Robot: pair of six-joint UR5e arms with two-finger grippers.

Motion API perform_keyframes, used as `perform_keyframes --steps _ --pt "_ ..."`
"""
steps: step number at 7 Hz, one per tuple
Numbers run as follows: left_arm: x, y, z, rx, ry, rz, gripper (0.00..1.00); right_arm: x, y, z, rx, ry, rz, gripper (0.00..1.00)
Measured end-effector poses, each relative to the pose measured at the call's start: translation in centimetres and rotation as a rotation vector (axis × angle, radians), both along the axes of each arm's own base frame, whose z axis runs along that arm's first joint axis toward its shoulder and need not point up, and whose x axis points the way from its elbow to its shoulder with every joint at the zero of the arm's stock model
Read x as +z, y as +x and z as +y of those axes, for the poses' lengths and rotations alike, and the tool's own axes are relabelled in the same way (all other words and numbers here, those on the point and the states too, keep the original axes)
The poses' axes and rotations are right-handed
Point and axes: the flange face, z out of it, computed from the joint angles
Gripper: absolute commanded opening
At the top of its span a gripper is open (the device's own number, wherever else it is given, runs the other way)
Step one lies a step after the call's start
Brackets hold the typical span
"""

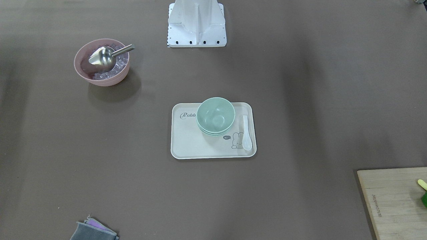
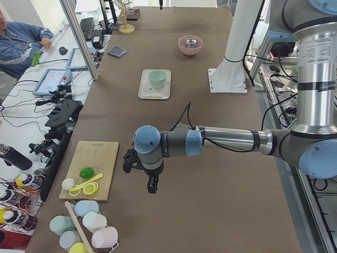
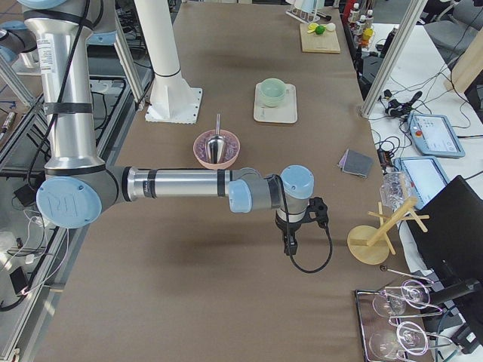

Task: Stack green bowls together

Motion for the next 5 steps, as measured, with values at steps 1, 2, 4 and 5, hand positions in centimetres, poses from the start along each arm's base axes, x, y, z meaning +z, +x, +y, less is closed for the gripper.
perform_keyframes --steps 1,2,4,5 --pt "0.11 0.07 -0.02 -0.050 -0.052 0.008 0.98 -0.03 0.00 0.15 0.001 0.001 -0.003 1.00" --pt "0.10 0.08 -0.05 -0.083 -0.084 0.009 0.98 -0.06 -0.02 0.22 0.001 0.001 -0.006 1.00" --pt "0.17 0.09 -0.07 -0.098 -0.098 0.011 0.98 -0.03 -0.03 0.26 0.002 -0.002 -0.008 1.00" --pt "0.17 0.10 -0.09 -0.098 -0.096 0.012 0.98 0.01 -0.03 0.23 0.002 -0.004 -0.007 1.00"
